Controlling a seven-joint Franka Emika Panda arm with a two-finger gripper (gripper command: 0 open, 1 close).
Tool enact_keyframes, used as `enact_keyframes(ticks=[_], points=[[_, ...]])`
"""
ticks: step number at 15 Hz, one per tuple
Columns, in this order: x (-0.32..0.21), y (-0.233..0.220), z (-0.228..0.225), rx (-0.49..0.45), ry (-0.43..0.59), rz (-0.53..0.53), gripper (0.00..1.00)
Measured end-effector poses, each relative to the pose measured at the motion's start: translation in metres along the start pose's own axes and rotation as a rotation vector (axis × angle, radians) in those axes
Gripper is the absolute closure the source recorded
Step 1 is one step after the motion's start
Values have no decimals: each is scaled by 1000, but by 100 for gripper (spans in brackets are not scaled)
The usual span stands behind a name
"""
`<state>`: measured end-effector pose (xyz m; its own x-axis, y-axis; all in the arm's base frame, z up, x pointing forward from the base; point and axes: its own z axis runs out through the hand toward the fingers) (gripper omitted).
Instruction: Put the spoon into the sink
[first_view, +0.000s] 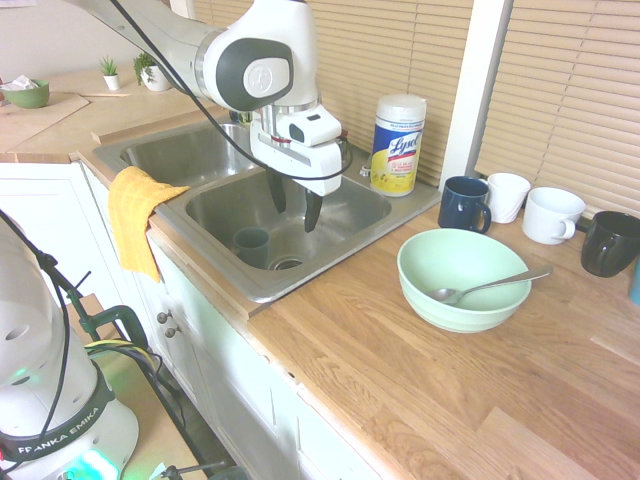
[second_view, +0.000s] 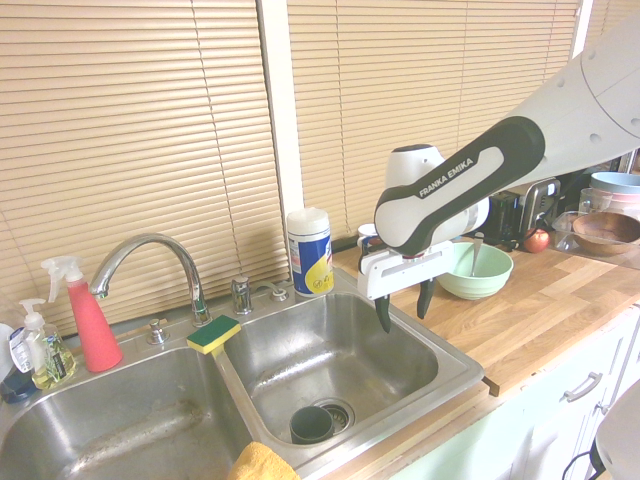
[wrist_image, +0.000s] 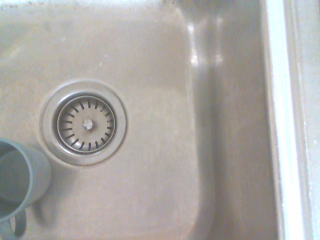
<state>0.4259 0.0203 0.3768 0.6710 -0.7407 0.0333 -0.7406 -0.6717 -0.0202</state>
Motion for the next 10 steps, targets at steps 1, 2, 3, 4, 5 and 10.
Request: enact_keyframes(ticks=[1, 2, 3, 4, 5, 10], points=[[0, 0, 0, 3, 1, -1, 0], [1, -1, -1, 14, 9, -4, 0], [2, -2, -4, 28, 26, -9, 0], [1, -1, -9, 47, 49, -9, 0], [0, 2, -16, 67, 74, -5, 0], [11, 58, -74, 177, 213, 128, 0]])
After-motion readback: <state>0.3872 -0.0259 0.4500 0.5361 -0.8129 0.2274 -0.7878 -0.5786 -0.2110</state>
